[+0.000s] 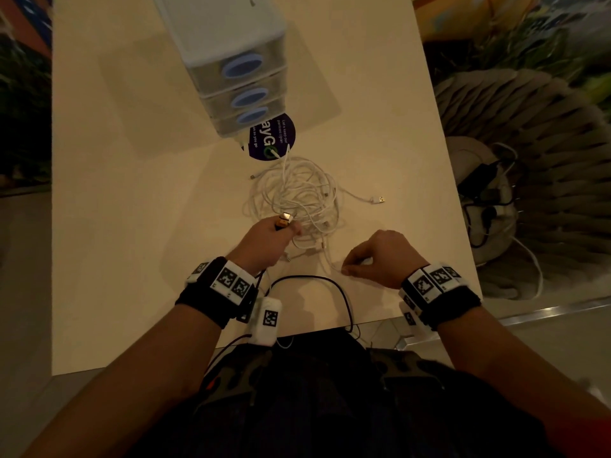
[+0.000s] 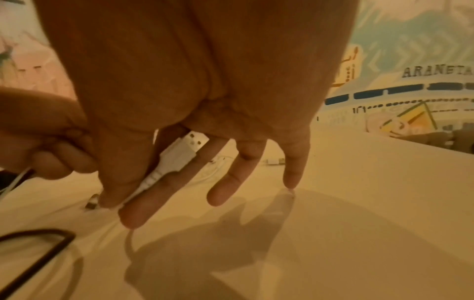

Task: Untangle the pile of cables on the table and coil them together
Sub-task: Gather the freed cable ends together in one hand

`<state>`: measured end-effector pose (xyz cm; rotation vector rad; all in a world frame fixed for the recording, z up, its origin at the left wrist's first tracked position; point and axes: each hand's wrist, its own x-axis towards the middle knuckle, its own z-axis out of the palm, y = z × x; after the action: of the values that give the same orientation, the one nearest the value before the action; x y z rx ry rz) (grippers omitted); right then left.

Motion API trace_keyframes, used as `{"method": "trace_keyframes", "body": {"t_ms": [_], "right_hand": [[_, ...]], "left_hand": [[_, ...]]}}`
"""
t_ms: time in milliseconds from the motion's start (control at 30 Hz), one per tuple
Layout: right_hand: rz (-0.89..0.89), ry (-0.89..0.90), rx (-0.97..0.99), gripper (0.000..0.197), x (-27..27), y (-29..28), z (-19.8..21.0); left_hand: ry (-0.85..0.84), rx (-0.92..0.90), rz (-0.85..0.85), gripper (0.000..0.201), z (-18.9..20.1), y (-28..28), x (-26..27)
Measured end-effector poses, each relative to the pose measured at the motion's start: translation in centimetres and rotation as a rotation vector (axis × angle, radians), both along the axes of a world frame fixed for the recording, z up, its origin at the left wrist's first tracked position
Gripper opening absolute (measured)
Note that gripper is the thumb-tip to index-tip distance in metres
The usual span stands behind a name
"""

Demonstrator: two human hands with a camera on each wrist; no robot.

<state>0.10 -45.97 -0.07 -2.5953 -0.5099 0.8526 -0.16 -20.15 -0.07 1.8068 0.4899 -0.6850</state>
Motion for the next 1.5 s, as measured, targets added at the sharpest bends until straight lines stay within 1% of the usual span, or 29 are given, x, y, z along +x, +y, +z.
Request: {"method": "trace_keyframes", "body": {"t_ms": [33, 100, 200, 300, 333, 400, 500, 533, 633, 700, 767, 867, 933, 1033, 1167, 1267, 1300, 1367, 1500], "right_hand": [[0.028, 0.004, -0.04, 0.021, 0.0, 0.2, 0.0], [0.084, 0.011, -0.138, 0.022, 0.0, 0.7, 0.1], [0.108, 0.041, -0.236, 0.021, 0.1, 1.4, 0.5], [0.107, -0.022, -0.334, 0.023, 0.0, 2.4, 0.9], [0.084, -0.054, -0.338, 0.024, 0.0, 2.7, 0.9], [0.017, -0.108, -0.297, 0.027, -0.2, 3.4, 0.7], [-0.05, -0.125, -0.267, 0.044, -0.6, 4.4, 0.1], [-0.064, -0.132, -0.268, 0.044, -0.8, 4.7, -0.1], [-0.117, -0.155, -0.263, 0.029, -0.8, 5.6, -0.3], [-0.148, -0.129, -0.252, 0.025, -0.5, 5.9, -0.2], [-0.224, -0.065, -0.173, 0.024, 0.0, 5.7, 0.0], [-0.394, 0.023, -0.008, 0.02, 0.7, 4.5, 0.9], [-0.453, 0.051, 0.077, 0.024, 1.0, 3.9, 1.6], [-0.436, 0.055, 0.117, 0.03, 1.0, 4.0, 2.1], [-0.404, 0.008, 0.064, 0.03, 0.8, 4.8, 2.0], [-0.421, 0.117, 0.06, 0.031, 1.1, 5.0, 1.5], [-0.438, 0.141, 0.075, 0.03, 1.2, 4.9, 1.3], [-0.486, 0.13, 0.131, 0.027, 1.3, 4.7, 0.8], [-0.625, 0.113, 0.318, 0.022, 1.6, 4.1, 0.5]], "left_hand": [[0.007, -0.004, 0.003, 0.031, 0.1, 0.1, 0.0], [0.0, 0.006, -0.008, 0.031, 0.3, 0.1, 0.1], [-0.024, 0.028, -0.032, 0.03, 0.3, 0.1, 0.0], [-0.038, 0.025, -0.041, 0.03, 0.3, 0.0, -0.2], [-0.04, 0.016, -0.041, 0.029, 0.3, -0.1, -0.3], [-0.055, 0.003, -0.042, 0.028, 0.4, -0.2, -0.4], [-0.086, 0.018, -0.062, 0.027, 0.6, -0.5, -0.5], [-0.094, 0.024, -0.071, 0.028, 0.7, -0.5, -0.6], [-0.099, 0.025, -0.08, 0.03, 0.6, -0.3, -0.7], [-0.097, 0.027, -0.081, 0.031, 0.6, -0.1, -0.8], [-0.111, 0.027, -0.085, 0.03, 0.8, 0.0, -0.9], [-0.126, 0.023, -0.105, 0.029, 1.1, 0.0, -1.0], [-0.147, 0.01, -0.113, 0.028, 1.2, 0.1, -1.1], [-0.189, 0.003, -0.118, 0.028, 0.9, 0.0, -1.4], [-0.264, -0.007, -0.112, 0.027, 0.9, -0.4, -1.6], [-0.269, -0.005, -0.081, 0.028, 1.2, -0.7, -1.7], [-0.276, 0.0, -0.079, 0.029, 1.2, -0.7, -1.7], [-0.286, -0.013, -0.09, 0.027, 1.2, -0.5, -1.8], [-0.233, -0.08, -0.199, 0.018, 1.1, 0.0, -2.2]]}}
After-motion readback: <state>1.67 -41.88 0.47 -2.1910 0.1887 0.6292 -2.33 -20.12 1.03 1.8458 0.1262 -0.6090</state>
